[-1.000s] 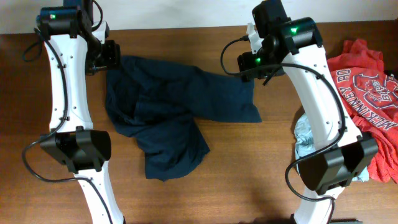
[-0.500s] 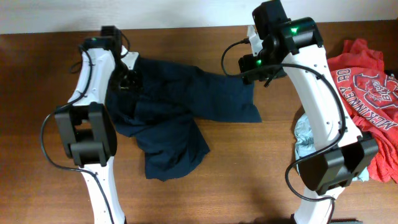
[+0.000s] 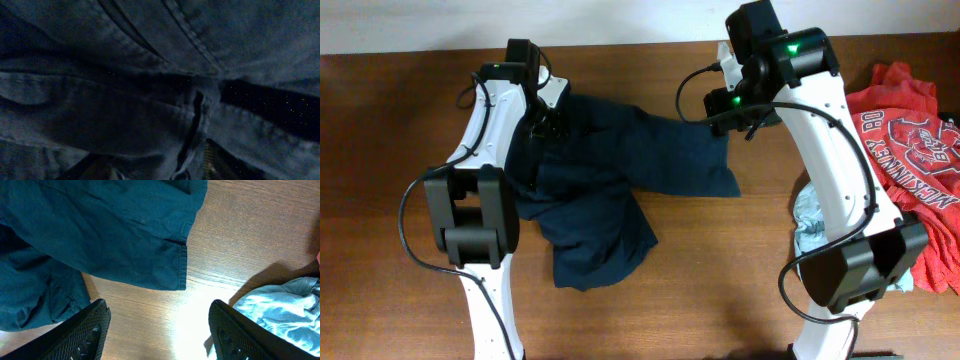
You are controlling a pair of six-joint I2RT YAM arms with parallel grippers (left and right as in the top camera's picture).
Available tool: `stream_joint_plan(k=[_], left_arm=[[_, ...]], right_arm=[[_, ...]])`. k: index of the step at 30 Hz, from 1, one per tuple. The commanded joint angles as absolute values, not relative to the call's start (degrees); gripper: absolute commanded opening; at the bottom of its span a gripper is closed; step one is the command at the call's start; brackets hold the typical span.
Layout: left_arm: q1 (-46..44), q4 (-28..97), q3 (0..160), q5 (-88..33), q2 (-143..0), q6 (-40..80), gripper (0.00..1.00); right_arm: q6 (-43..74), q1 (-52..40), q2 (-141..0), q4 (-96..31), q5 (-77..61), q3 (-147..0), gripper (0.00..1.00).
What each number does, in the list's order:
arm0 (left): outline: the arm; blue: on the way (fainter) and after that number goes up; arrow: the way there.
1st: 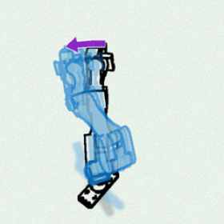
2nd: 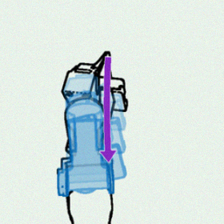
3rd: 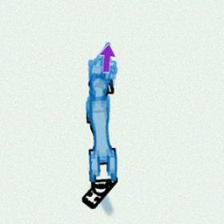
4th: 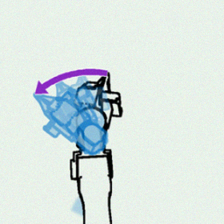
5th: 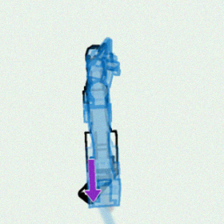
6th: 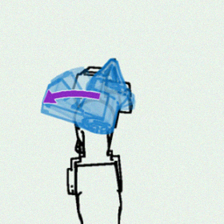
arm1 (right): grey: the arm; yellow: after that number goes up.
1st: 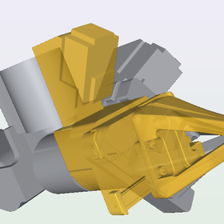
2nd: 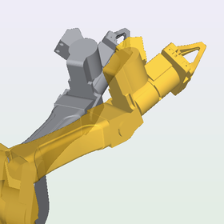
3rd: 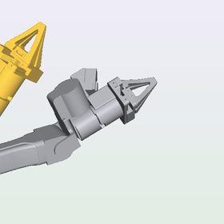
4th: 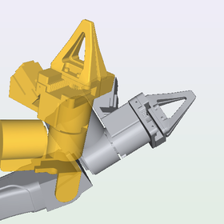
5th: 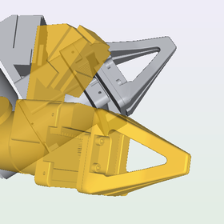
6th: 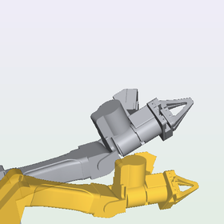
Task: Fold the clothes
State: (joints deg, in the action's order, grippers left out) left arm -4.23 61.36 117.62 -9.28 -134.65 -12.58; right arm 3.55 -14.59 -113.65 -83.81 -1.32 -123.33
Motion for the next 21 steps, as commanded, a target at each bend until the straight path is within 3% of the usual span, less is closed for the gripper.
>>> stream_joint_plan(k=[1, 2, 4, 11, 18, 21], left_arm=[[-4.2, 60.3, 117.3, -10.3, -134.5, -13.4, 0.44], [-4.3, 59.7, 117.3, -10.3, -134.5, -13.4, 0.25], [-4.3, 58.6, 117.3, -10.3, -134.5, -13.4, 0.0], [-3.7, 64.8, 123.9, -10.3, -132.7, -13.4, 0.0], [-2.3, 82.7, 152.7, -8.8, -123.9, -13.4, 0.0], [-2.3, 86.6, 156.5, -5.6, -121.6, -13.4, 0.0]], right_arm=[[3.2, -14.0, -112.8, -84.0, -0.3, -123.7, 0.67], [3.2, -14.0, -112.8, -84.0, -0.1, -123.7, 0.67], [3.2, -14.0, -112.8, -84.0, -0.1, -123.7, 0.67], [3.2, -14.0, -112.8, -84.2, 0.7, -123.7, 0.67], [3.2, -14.0, -112.8, -84.7, 0.7, -123.7, 0.68], [3.2, -13.7, -112.9, -85.1, 0.7, -123.4, 0.68]])
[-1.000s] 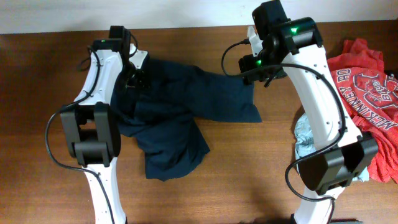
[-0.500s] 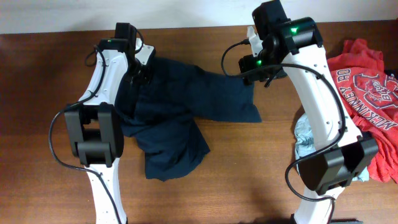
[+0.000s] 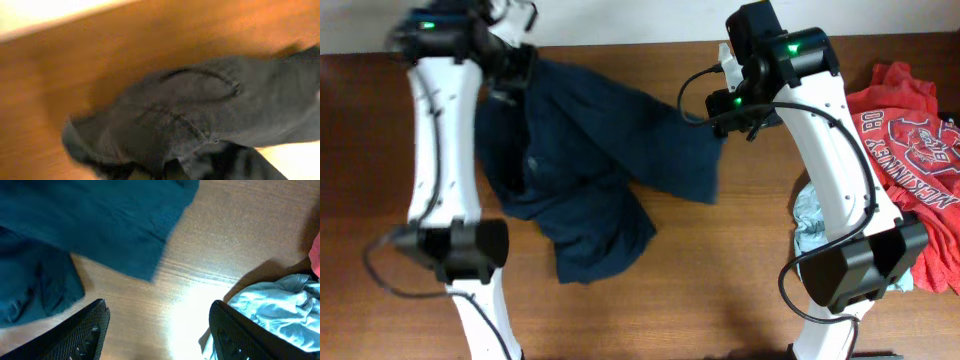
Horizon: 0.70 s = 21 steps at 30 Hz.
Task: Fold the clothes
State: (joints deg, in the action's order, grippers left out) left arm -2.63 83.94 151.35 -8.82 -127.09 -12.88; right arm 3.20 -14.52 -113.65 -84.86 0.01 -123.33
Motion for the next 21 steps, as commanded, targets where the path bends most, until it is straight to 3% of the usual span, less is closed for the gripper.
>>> stream_joint_plan(k=[1, 7, 10, 17, 21], left_arm=[[-2.3, 87.1, 156.7, -5.1, -120.4, -13.4, 0.0], [-2.3, 87.3, 156.7, -5.1, -117.5, -13.4, 0.0], [-2.3, 87.3, 156.7, -5.1, -117.5, -13.4, 0.0], [-2.3, 87.2, 156.7, -5.4, -116.3, -12.2, 0.0], [-2.3, 87.1, 156.7, -8.1, -115.9, -12.1, 0.0]], right_arm=[[3.2, -13.4, -112.9, -85.1, 0.7, -123.0, 0.68], [3.1, -10.7, -112.9, -82.6, -1.4, -117.7, 0.73], [-3.1, -9.4, -112.9, -77.5, -11.0, -111.5, 0.78], [-4.0, -9.4, -112.9, -54.8, -28.3, -94.9, 0.79], [-2.5, -10.6, -112.9, -42.3, -29.1, -90.3, 0.78]])
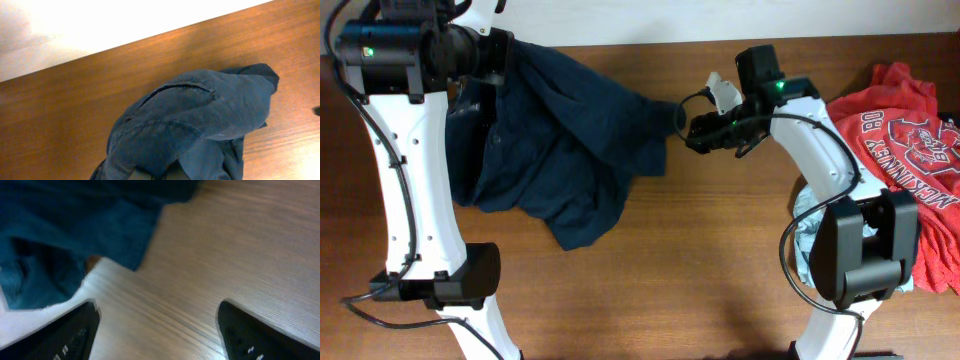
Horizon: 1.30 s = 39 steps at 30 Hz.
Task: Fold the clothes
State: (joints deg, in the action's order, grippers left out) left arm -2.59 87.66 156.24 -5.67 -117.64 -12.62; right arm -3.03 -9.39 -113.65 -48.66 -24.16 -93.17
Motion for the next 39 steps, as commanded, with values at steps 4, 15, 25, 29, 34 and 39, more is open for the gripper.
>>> stream_joint_plan(k=[4, 15, 25, 29, 34, 39], left_arm=[[-2.5, 87.1, 156.7, -8.2, -115.1, -11.8, 0.0], [-2.4, 83.6, 156.7, -7.7, -107.6, -11.7, 0.0], [-2.5, 83.6, 156.7, -5.6, -106.9, -11.7, 0.0], [-2.5, 83.6, 156.7, -4.9, -106.9, -11.7, 0.0], [-2.5, 83.6, 156.7, -4.4, -106.9, -11.7, 0.0], [-2.5, 83.4, 156.7, -4.5, -106.9, -11.6, 0.0]], right_arm=[[-1.0, -11.4, -113.0, -31.9, -29.1, -85.8, 0.79], [2.0, -11.2, -114.9, -21.3, -34.6, -82.7, 0.79], [-1.0, -11.2, -114.9, -19.9, -48.0, -82.7, 0.72], [-1.1, -11.2, -114.9, -21.9, -49.0, -82.7, 0.78], [-1.0, -11.2, -114.9, -22.3, -47.4, -80.1, 0.87], [-0.6, -11.2, -114.9, -22.0, -50.3, -78.1, 0.88]])
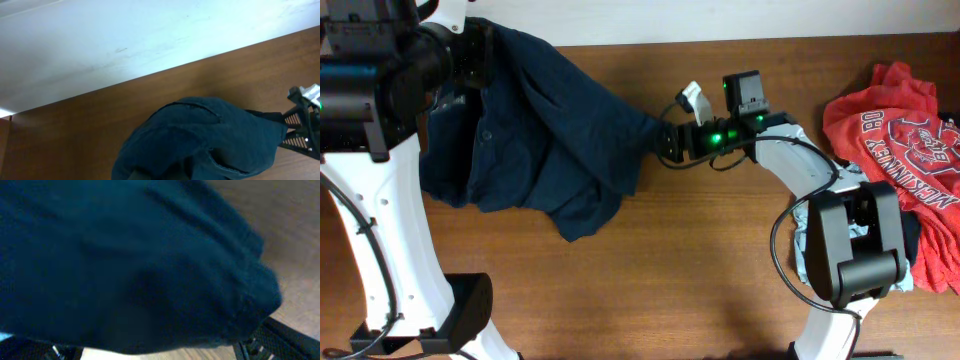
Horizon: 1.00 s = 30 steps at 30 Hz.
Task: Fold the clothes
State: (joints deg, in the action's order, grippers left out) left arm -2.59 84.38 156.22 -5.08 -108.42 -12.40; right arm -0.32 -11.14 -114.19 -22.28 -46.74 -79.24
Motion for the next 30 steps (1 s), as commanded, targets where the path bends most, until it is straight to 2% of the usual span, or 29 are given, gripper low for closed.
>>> stream_joint_plan(k=[1, 6, 18, 24, 30], left_arm=[[-2.5, 83.4, 156.7, -4.5, -106.9, -11.7, 0.0], [-2.5, 83.2, 156.7, -4.5, -106.9, -11.7, 0.0], [-2.5, 82.9, 156.7, -4.4, -106.9, -11.7, 0.0], [-2.5, 82.9, 156.7, -4.4, -106.9, -11.7, 0.0], [-2.5, 82.9, 156.7, -4.4, -106.9, -11.7, 0.0]], right_arm=[[-0.6, -11.2, -114.9, -21.8, -50.9, -78.0, 0.88], [6.5, -10.8, -114.9, -20.0, -45.9, -78.0, 0.88], [8.5, -12.8, -114.9, -19.5, -50.1, -74.2, 0.88], [11.4, -14.3, -114.9, -11.0, -56.4, -70.3, 0.87], [16.0, -18.3, -114.9, -2.5, -51.9, -69.7, 0.87]])
